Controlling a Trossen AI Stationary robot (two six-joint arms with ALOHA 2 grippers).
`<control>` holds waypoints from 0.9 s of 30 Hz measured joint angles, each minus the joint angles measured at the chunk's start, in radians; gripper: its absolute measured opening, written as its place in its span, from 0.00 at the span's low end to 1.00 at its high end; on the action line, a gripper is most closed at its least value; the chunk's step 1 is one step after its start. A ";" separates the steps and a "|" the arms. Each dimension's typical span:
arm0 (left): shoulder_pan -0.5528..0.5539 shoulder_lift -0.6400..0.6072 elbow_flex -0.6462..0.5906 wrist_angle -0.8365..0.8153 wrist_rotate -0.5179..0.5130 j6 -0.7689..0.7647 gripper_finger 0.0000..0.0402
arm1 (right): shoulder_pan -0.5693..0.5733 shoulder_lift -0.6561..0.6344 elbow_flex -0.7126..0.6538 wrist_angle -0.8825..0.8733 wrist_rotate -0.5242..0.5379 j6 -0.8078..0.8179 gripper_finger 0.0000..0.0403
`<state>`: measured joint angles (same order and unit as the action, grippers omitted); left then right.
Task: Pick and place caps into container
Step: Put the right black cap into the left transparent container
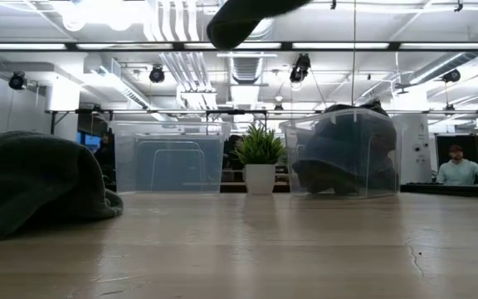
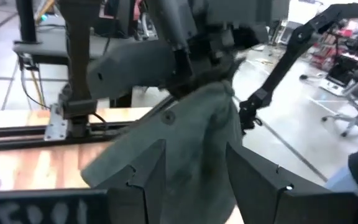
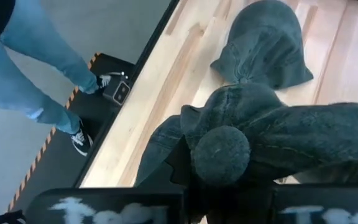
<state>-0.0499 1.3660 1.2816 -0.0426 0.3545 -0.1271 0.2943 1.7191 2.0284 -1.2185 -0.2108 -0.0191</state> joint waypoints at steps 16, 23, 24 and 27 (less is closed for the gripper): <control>0.040 0.047 0.003 0.008 -0.092 -0.006 0.39 | 0.002 0.000 0.026 0.002 -0.037 0.075 0.02; 0.048 0.042 0.012 -0.017 -0.098 -0.154 0.39 | 0.002 0.000 0.026 0.003 -0.028 0.077 0.02; 0.048 0.042 0.016 -0.026 -0.087 -0.165 0.39 | 0.002 0.000 0.026 0.003 -0.025 0.075 0.02; 0.049 0.048 0.024 -0.044 -0.049 -0.179 0.39 | 0.000 0.000 0.026 0.003 -0.025 0.072 0.02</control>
<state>-0.0010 1.4139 1.3052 -0.0861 0.3055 -0.3062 0.2944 1.7187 2.0545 -1.2156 -0.2356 0.0528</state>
